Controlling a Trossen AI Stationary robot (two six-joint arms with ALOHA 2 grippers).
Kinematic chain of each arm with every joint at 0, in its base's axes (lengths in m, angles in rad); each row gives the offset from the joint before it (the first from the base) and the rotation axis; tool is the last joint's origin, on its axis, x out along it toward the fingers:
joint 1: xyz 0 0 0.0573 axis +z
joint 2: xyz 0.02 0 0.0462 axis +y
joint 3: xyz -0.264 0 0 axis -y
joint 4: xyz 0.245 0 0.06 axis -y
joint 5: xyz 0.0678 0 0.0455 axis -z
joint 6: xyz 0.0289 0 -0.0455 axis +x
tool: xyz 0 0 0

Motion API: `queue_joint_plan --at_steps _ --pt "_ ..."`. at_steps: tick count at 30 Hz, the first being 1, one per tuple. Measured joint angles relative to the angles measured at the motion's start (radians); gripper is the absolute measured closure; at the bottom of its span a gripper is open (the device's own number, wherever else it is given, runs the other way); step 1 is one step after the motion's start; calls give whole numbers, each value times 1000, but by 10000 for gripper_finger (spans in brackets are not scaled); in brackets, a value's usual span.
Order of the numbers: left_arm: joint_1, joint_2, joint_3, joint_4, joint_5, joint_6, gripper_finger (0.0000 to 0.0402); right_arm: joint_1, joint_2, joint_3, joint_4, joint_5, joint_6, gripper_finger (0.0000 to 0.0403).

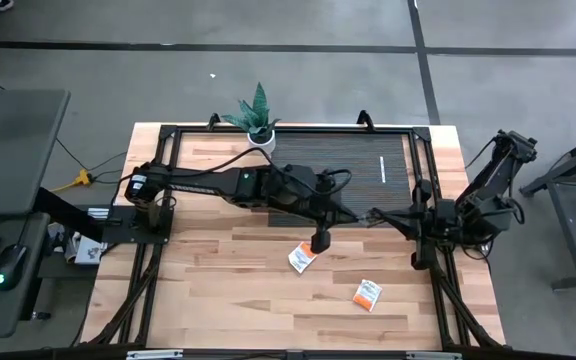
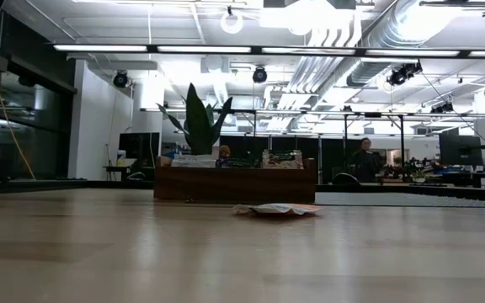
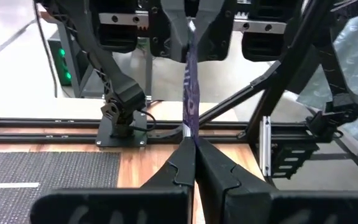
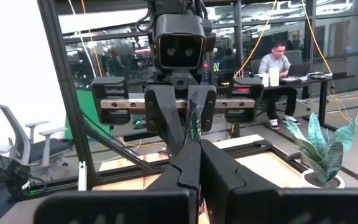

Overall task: Pick & Place Tea
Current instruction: Put the blue tea bag into the middle section of the wooden organizer

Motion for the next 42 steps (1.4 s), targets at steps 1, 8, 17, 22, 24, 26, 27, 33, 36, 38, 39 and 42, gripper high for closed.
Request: queue_joint_plan --at_steps 1,8,17,22,24,26,27,33,36,38,39,42 --pt "0 0 0 -4 13 0 400 0 0 0 -1 5 4 400" --pt "0 0 0 -21 43 3 332 0 -1 -1 3 42 5 402" --pt "26 -32 -2 -202 -82 -22 199 -1 0 -1 -161 98 144 402" --pt "49 -157 -1 -351 -158 32 204 -3 24 -1 -348 102 369 403" --pt "58 -176 4 -358 -167 46 211 -20 44 -1 -385 95 421 403" --pt "64 -204 0 -411 -172 63 219 -55 68 -1 -395 64 454 403" --pt "65 -223 -6 -467 -170 67 224 -80 82 -1 -395 41 463 403" --pt "66 -330 -134 -456 -164 88 247 -254 175 -1 -333 -166 478 403" --pt "81 -408 -307 -309 -147 63 256 -345 207 -1 -298 -264 467 403" --pt "87 -495 -464 -249 -119 27 260 -411 223 -1 -274 -334 458 403" --pt "88 -527 -539 -119 -111 4 262 -442 226 0 -268 -374 451 403" --pt "103 -676 -800 29 -95 -74 264 -557 250 1 -230 -507 434 403"
